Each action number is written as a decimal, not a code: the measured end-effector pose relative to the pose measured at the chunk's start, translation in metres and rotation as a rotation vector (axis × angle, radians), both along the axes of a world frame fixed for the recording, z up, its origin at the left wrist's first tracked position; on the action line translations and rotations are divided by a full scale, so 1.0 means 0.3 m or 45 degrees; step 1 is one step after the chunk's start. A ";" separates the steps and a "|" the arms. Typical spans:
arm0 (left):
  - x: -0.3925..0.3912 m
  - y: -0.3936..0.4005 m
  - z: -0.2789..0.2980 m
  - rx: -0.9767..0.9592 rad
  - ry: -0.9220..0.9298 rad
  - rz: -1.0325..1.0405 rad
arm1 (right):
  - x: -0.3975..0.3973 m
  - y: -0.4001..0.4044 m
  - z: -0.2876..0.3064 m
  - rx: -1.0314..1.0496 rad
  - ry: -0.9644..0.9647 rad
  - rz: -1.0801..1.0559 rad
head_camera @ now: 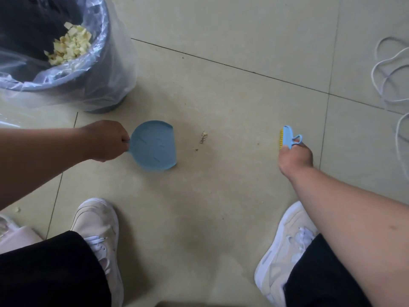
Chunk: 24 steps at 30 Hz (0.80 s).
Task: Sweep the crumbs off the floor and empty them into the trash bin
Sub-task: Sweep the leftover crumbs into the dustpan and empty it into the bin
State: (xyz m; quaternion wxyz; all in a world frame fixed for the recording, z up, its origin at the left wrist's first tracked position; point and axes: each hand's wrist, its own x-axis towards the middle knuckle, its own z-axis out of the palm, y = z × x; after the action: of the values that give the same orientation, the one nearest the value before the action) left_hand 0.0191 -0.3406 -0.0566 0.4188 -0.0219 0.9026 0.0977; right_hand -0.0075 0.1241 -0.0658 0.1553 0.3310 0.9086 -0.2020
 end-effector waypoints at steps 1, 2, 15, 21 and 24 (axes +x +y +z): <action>-0.004 0.004 0.004 -0.013 -0.002 -0.028 | 0.016 -0.024 -0.009 -0.039 0.006 -0.012; -0.009 0.005 0.004 -0.036 -0.018 -0.055 | 0.031 -0.056 -0.020 -0.078 0.025 -0.012; -0.014 -0.006 -0.007 0.041 -0.029 0.067 | 0.104 -0.550 -0.073 -0.495 0.060 0.507; -0.006 -0.014 -0.007 0.042 -0.033 0.085 | -0.016 -0.499 -0.039 -0.234 0.195 0.617; -0.001 -0.017 -0.008 0.026 -0.041 0.069 | -0.081 -0.437 -0.026 -0.183 0.264 0.563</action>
State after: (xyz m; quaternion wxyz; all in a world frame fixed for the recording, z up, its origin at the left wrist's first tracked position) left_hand 0.0189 -0.3457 -0.0589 0.4308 -0.0436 0.8937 0.1180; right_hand -0.0317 -0.0071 -0.0737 0.1247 0.0898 0.9533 -0.2600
